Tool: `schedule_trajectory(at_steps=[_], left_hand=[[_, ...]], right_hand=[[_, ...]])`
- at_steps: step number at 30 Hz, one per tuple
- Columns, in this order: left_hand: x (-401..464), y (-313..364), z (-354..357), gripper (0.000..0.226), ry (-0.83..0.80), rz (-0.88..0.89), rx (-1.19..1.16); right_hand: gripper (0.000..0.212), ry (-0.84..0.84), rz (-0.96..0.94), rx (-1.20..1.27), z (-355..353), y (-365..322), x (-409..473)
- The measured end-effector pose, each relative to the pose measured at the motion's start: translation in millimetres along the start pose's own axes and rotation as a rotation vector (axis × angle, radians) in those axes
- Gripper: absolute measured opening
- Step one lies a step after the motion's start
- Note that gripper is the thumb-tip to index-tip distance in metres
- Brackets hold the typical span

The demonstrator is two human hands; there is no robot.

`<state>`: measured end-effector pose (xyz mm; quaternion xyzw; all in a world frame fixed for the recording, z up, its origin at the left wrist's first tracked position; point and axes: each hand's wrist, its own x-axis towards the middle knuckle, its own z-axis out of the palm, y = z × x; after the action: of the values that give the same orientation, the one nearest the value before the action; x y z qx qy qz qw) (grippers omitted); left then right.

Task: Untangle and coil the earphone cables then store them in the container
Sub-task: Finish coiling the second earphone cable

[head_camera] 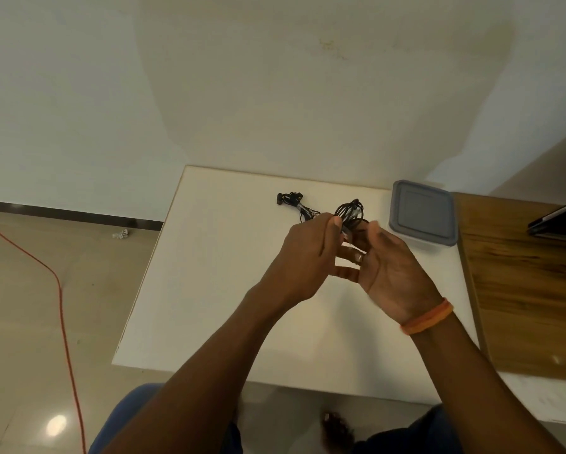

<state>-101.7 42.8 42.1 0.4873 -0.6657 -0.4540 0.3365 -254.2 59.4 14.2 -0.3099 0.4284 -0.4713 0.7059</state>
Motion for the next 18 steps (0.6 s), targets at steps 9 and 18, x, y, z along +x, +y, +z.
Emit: schedule_trajectory(at_steps=[9, 18], left_hand=[[4.0, -2.3, 1.0, 0.036, 0.008, 0.026, -0.072], [-0.1, 0.7, -23.0, 0.035, -0.528, -0.039, 0.112]], right_hand=[[0.038, 0.036, -0.058, -0.107, -5.3, 3.3, 1.5], [0.043, -0.111, -0.209, -0.548, -20.4, -13.8, -5.7]])
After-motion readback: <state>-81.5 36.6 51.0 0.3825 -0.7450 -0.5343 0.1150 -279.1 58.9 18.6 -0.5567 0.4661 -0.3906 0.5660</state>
